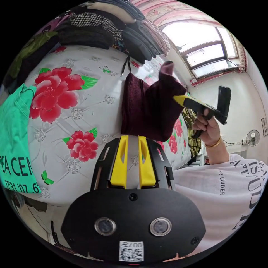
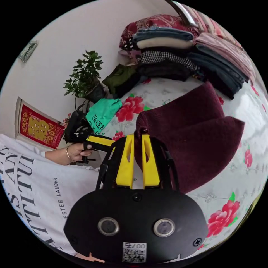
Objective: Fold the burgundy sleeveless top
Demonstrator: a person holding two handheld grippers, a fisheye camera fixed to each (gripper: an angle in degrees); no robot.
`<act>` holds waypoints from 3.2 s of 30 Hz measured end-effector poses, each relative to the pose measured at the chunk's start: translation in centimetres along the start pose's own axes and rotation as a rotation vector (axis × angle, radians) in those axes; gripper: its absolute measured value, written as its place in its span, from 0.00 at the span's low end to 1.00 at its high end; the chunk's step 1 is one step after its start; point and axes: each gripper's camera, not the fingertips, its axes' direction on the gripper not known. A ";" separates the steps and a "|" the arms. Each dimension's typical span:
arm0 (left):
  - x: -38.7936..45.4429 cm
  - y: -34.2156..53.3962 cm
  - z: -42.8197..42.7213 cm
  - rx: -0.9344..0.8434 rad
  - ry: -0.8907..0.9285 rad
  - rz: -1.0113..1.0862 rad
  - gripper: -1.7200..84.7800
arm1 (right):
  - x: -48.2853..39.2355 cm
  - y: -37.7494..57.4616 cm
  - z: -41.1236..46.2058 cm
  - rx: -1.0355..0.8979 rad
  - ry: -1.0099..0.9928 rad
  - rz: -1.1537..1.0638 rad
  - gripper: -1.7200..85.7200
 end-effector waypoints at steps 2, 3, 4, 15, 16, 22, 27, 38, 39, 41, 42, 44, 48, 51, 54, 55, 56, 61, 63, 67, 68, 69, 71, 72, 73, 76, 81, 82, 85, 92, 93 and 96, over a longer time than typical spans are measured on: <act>-0.8 0.0 -0.8 -0.001 0.010 -0.022 0.09 | 0.7 -1.4 10.2 -0.133 -0.059 0.051 0.08; -1.3 0.0 -1.4 0.000 0.018 -0.030 0.09 | 0.9 -1.4 11.8 -0.154 -0.082 0.059 0.08; -1.5 -0.1 -1.7 0.000 0.021 -0.030 0.09 | 1.2 -1.3 13.7 -0.157 -0.113 0.084 0.09; -3.9 -5.0 -3.4 -0.036 0.281 -0.018 0.23 | 17.2 10.9 3.0 0.285 -0.147 0.482 0.16; -3.9 -5.3 -2.9 -0.054 0.313 -0.031 0.26 | 19.9 12.8 2.8 0.315 -0.163 0.562 0.17; -3.1 -7.3 -0.6 -0.150 0.323 -0.113 0.33 | 28.6 14.6 6.3 0.312 -0.208 0.725 0.19; -5.1 -10.4 0.4 -0.209 0.280 -0.178 0.17 | 30.1 10.6 12.2 0.239 -0.286 0.697 0.17; -1.9 -7.5 -5.4 -0.010 0.316 0.001 0.13 | 15.5 -4.1 11.8 0.079 -0.163 0.407 0.11; -1.6 -7.0 -6.4 0.030 0.325 0.004 0.13 | 14.1 -5.5 11.7 0.066 -0.152 0.372 0.11; -0.9 -6.2 -8.5 0.099 0.310 0.015 0.13 | 8.0 -11.5 11.2 0.018 -0.110 0.227 0.11; -0.4 -5.7 -10.3 0.156 0.290 0.028 0.13 | 6.5 -13.0 11.1 0.010 -0.109 0.193 0.11; 0.1 -4.9 -13.3 0.261 0.248 0.041 0.13 | 0.6 -19.7 10.4 0.005 -0.130 0.066 0.11; 0.1 -3.2 -20.3 0.533 0.117 0.028 0.13 | -8.8 -31.2 10.2 0.010 -0.174 -0.137 0.11; -0.8 -2.9 -24.1 0.689 0.001 -0.012 0.13 | -17.0 -41.5 11.9 0.009 -0.194 -0.288 0.11; -2.9 -3.7 -25.8 0.796 -0.128 -0.075 0.13 | -25.3 -51.5 16.1 -0.009 -0.160 -0.422 0.11; -3.6 -3.9 -25.9 0.815 -0.146 -0.100 0.13 | -28.1 -55.1 18.4 -0.013 -0.148 -0.454 0.11; -5.2 -4.2 -25.7 0.849 -0.173 -0.147 0.13 | -30.4 -58.6 21.3 -0.019 -0.135 -0.476 0.11; -11.5 -6.0 -20.2 0.828 -0.405 -0.326 0.15 | -34.9 -67.8 38.1 -0.022 -0.003 -0.451 0.11; -14.1 -6.5 -16.2 0.652 -0.421 -0.405 0.16 | -33.5 -68.9 44.2 -0.106 0.066 -0.347 0.11; -13.2 -3.8 -13.3 0.705 -0.425 -0.302 0.16 | -31.6 -66.2 45.9 -0.025 0.115 -0.378 0.10; -12.8 -3.6 -12.2 0.677 -0.462 -0.277 0.15 | -31.5 -65.3 44.7 -0.002 0.130 -0.400 0.10; -12.4 -3.5 -11.3 0.648 -0.485 -0.255 0.15 | -31.5 -64.8 43.9 0.005 0.126 -0.410 0.10; -11.6 -2.9 -10.1 0.616 -0.481 -0.204 0.15 | -31.3 -61.2 40.3 0.014 0.099 -0.455 0.10; -10.8 -2.2 -9.4 0.604 -0.476 -0.159 0.15 | -31.0 -59.7 39.3 0.024 0.100 -0.463 0.10; -10.4 -1.8 -9.0 0.596 -0.475 -0.135 0.15 | -30.3 -56.2 37.6 0.037 0.111 -0.475 0.09; -8.1 0.0 -6.1 0.490 -0.472 0.011 0.15 | -25.7 -45.2 35.4 -0.027 0.207 -0.390 0.09; -3.5 2.0 3.9 0.094 -0.364 0.275 0.13 | -16.6 -24.8 32.7 -0.249 0.292 -0.017 0.09; -2.7 2.2 5.0 0.059 -0.364 0.300 0.12 | -15.9 -20.4 30.8 -0.261 0.302 0.046 0.09; 1.7 3.5 10.3 -0.072 -0.451 0.438 0.11 | -16.9 -12.9 26.6 -0.265 0.343 0.069 0.10; 10.4 5.0 19.1 -0.185 -0.498 0.612 0.08 | -17.0 -6.6 26.8 -0.243 0.404 0.000 0.10; 11.5 5.3 20.2 -0.198 -0.491 0.627 0.08 | -16.8 -6.1 26.8 -0.222 0.420 -0.005 0.10; 13.8 6.0 23.1 -0.250 -0.480 0.658 0.08 | -14.1 -5.1 23.1 -0.095 0.348 0.098 0.10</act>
